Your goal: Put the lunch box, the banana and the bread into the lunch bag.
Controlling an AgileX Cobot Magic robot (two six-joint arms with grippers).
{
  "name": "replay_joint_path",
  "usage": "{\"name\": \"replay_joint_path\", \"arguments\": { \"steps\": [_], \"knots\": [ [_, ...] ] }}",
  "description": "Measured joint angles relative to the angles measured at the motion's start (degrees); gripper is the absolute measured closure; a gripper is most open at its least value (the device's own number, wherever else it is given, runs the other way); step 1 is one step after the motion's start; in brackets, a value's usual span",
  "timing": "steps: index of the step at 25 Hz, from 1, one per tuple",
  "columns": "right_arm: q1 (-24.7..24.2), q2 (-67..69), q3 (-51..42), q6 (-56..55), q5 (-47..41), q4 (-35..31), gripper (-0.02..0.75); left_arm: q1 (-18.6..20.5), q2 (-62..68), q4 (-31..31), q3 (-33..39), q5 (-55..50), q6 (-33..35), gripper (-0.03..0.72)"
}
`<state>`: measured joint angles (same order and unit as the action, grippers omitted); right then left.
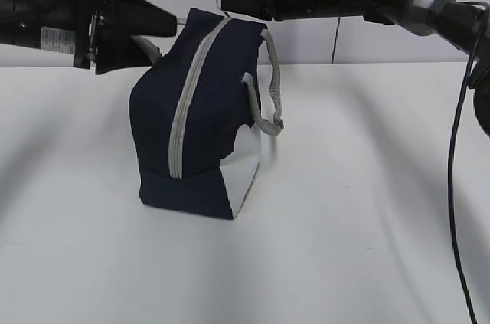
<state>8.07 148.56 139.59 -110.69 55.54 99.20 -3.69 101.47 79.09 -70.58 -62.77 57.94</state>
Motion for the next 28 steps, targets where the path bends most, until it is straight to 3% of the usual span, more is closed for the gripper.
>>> {"name": "replay_joint_path", "arguments": {
  "steps": [4,7,16,22,28],
  "knots": [
    [0.00,0.00,0.00,0.00,0.00,0.00,0.754,0.00,0.00,-11.46,-0.07,4.73,-6.29,0.148],
    [0.00,0.00,0.00,0.00,-0.24,0.00,0.754,0.58,0.00,-15.82,-0.07,7.02,-11.33,0.148],
    [0.00,0.00,0.00,0.00,-0.70,0.29,0.754,6.09,-4.66,-21.71,-0.07,-3.79,-20.14,0.148],
    [0.00,0.00,0.00,0.00,-0.70,0.42,0.754,7.22,-14.99,-22.67,-0.32,6.29,-21.09,0.148],
    [0.00,0.00,0.00,-0.09,-0.70,0.42,0.754,6.64,-9.27,-21.95,-8.74,10.56,-21.03,0.192]
  ]
}}
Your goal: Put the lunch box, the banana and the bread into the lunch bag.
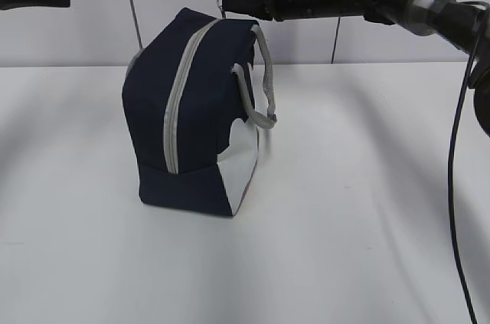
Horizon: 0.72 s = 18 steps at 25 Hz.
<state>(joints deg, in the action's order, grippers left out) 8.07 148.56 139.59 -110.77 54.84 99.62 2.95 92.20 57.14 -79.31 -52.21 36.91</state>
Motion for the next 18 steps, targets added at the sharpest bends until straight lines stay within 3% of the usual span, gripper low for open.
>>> {"name": "replay_joint_path", "arguments": {
  "steps": [9,18],
  "knots": [
    [0.00,0.00,0.00,0.00,0.00,0.00,0.754,-7.80,18.96,-0.79,-19.98,-2.00,0.04,0.211],
    [0.00,0.00,0.00,0.00,0.00,1.43,0.754,-8.64,30.10,-2.44,-32.58,-2.20,-1.35,0.221]
  ]
}}
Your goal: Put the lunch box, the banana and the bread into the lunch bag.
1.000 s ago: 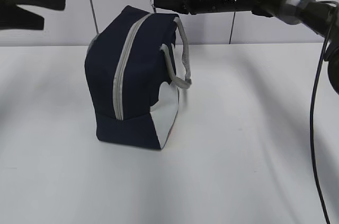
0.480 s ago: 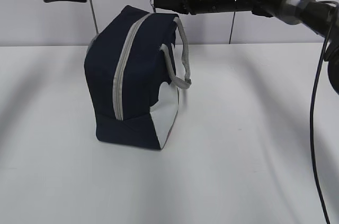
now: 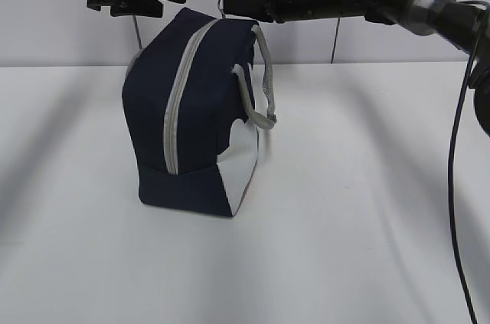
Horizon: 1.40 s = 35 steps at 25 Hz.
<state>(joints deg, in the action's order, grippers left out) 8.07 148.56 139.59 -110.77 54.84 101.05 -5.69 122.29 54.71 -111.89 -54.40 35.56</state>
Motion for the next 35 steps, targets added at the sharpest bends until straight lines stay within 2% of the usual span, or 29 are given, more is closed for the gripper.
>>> {"name": "replay_joint_path", "arguments": {
  "steps": [6,11,18,20,25,26,35],
  "knots": [
    [0.00,0.00,0.00,0.00,-0.38,0.26,0.754,-1.46,2.12,-0.35,-1.84,-2.26,-1.16,0.237],
    [0.00,0.00,0.00,0.00,-0.51,0.36,0.754,-1.88,2.23,-0.63,-1.84,-2.52,-1.32,0.337],
    [0.00,0.00,0.00,0.00,-0.51,0.36,0.754,-2.40,2.87,-0.56,-1.84,-2.36,-1.36,0.383],
    [0.00,0.00,0.00,0.00,-0.51,0.36,0.754,-2.52,2.87,-0.56,-1.84,-2.28,-1.36,0.433],
    [0.00,0.00,0.00,0.00,-0.54,0.36,0.754,-2.59,3.13,-0.74,-1.84,-2.28,-1.36,0.641],
    [0.00,0.00,0.00,0.00,-0.54,0.36,0.754,-2.59,3.24,-0.74,-1.84,-2.28,-1.36,0.661],
    [-0.14,0.00,0.11,-3.18,-4.84,0.68,0.754,-2.59,3.21,-0.58,-1.84,-3.89,0.80,0.671]
  ]
}}
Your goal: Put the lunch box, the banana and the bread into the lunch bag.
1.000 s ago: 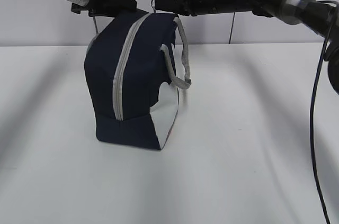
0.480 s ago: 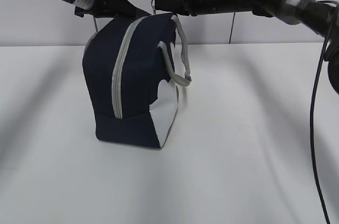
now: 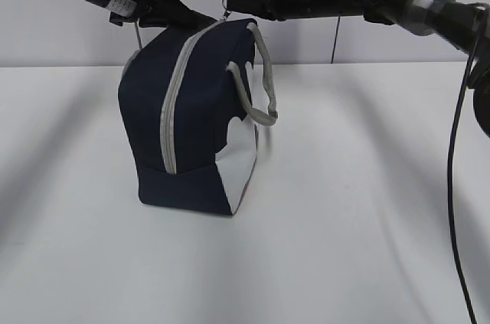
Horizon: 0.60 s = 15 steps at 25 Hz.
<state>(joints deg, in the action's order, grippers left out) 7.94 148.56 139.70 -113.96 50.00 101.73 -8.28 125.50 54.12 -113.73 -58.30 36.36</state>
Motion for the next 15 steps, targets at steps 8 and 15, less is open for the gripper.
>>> {"name": "replay_joint_path", "arguments": {
  "steps": [8,15],
  "knots": [
    [-0.20,0.00,0.00,-1.20,-3.66,0.28,0.754,0.00,-1.17,0.92,0.00,-2.14,2.80,0.672],
    [-0.20,0.00,0.00,-3.60,-5.24,3.52,0.754,0.00,-1.17,2.21,0.00,-2.66,4.38,0.672]
  ]
}}
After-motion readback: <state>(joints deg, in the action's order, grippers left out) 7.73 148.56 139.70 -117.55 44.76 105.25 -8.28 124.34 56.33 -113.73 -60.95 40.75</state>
